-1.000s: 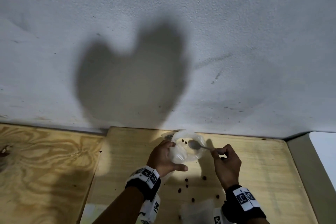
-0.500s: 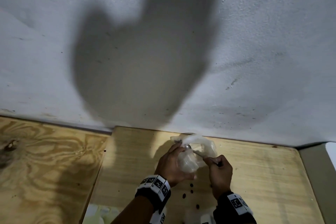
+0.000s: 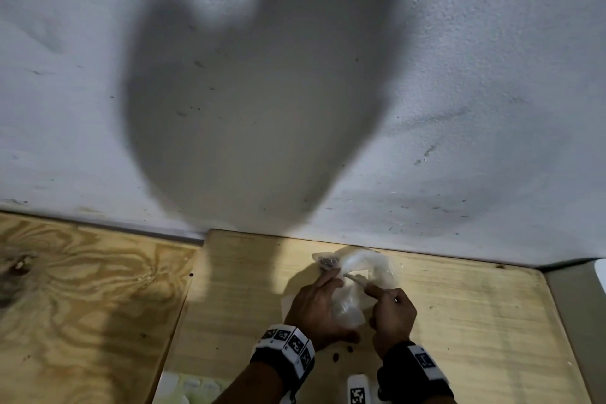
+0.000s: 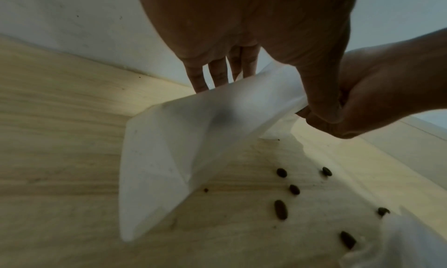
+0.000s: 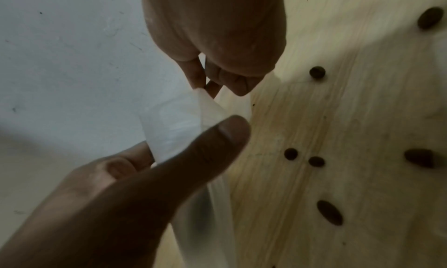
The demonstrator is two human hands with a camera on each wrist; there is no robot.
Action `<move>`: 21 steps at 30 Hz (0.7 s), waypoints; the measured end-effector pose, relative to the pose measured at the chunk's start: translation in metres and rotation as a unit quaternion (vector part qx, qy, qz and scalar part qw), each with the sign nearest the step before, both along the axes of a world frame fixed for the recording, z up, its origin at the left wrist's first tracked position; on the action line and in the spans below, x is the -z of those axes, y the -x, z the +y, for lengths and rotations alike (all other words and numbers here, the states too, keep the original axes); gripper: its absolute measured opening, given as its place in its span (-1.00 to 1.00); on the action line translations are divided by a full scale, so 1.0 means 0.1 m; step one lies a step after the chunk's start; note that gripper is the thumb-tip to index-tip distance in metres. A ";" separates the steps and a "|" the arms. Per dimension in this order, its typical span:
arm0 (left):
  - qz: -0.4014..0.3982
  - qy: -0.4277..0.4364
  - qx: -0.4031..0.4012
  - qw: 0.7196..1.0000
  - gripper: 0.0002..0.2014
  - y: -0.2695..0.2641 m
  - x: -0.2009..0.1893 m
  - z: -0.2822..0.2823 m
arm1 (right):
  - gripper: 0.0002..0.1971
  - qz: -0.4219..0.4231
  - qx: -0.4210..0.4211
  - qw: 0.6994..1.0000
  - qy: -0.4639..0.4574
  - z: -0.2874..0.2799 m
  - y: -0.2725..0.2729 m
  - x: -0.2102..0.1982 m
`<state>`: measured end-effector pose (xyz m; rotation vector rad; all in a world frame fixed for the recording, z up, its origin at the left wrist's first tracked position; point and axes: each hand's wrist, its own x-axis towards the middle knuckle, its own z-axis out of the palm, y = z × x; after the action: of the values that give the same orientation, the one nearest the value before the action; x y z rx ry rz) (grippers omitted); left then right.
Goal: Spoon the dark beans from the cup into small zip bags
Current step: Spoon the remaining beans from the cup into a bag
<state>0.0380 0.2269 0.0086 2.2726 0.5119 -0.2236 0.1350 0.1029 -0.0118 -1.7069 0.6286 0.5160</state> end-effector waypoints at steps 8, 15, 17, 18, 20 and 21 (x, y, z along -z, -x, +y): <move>0.004 0.013 -0.002 1.000 -0.01 0.07 0.02 0.04 | -0.82 0.025 0.011 0.999 -0.033 0.04 -0.05 0.01; 0.014 0.058 -0.058 0.997 0.05 -0.02 -0.06 0.17 | -0.70 0.004 -0.017 0.999 -0.049 -0.13 -0.16 -0.06; 0.023 0.079 -0.078 0.994 0.07 -0.05 -0.08 0.23 | -0.66 -0.005 -0.020 0.999 -0.050 -0.19 -0.20 -0.08; 0.024 0.099 -0.093 0.990 0.06 -0.06 -0.08 0.26 | -0.65 -0.011 -0.022 0.999 -0.049 -0.23 -0.22 -0.09; 0.021 0.162 -0.137 0.977 0.04 -0.07 -0.07 0.35 | -0.65 -0.027 -0.025 0.998 -0.042 -0.28 -0.26 -0.12; 0.018 0.190 -0.156 0.969 0.06 -0.07 -0.08 0.39 | -0.67 -0.034 -0.028 0.998 -0.040 -0.30 -0.27 -0.13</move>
<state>0.0453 0.2662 0.0162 1.7912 0.7675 -0.1855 0.1624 0.0727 0.0014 -1.6635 0.5064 0.5144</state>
